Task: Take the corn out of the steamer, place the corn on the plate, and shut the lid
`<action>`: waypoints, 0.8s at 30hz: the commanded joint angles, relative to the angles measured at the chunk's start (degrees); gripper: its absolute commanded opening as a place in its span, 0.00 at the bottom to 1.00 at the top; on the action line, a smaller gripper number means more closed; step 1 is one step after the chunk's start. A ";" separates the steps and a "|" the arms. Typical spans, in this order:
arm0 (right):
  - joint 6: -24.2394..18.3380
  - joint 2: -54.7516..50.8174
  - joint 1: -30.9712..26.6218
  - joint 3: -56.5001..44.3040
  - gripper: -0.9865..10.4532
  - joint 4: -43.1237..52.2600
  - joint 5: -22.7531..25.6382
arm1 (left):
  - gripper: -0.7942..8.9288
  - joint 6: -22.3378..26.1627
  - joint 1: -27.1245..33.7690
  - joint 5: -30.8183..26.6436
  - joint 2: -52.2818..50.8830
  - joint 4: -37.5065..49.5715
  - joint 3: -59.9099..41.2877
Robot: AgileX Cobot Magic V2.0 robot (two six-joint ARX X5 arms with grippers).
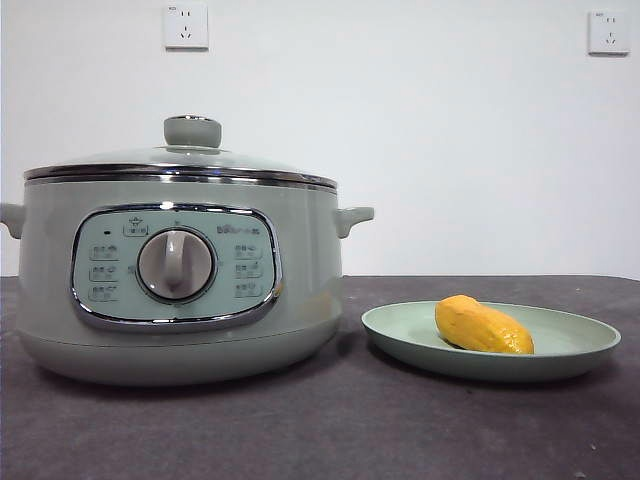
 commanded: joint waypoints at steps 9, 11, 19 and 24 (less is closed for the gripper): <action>1.60 -4.90 -0.26 -4.92 0.09 -3.48 0.02 | 0.08 -0.35 0.20 -0.17 -0.15 -0.35 -0.57; 1.70 -4.87 -0.26 -4.92 0.09 -3.48 0.00 | 0.08 -0.35 0.20 -0.17 -0.15 -0.35 -0.57; 1.66 -4.55 -0.26 -4.87 0.09 -3.43 0.24 | 0.08 -0.35 0.20 -0.17 -0.15 -0.35 -0.57; 1.66 -4.55 -0.26 -4.85 0.09 -3.41 0.24 | 0.08 -0.35 0.20 -0.17 -0.15 -0.35 -0.57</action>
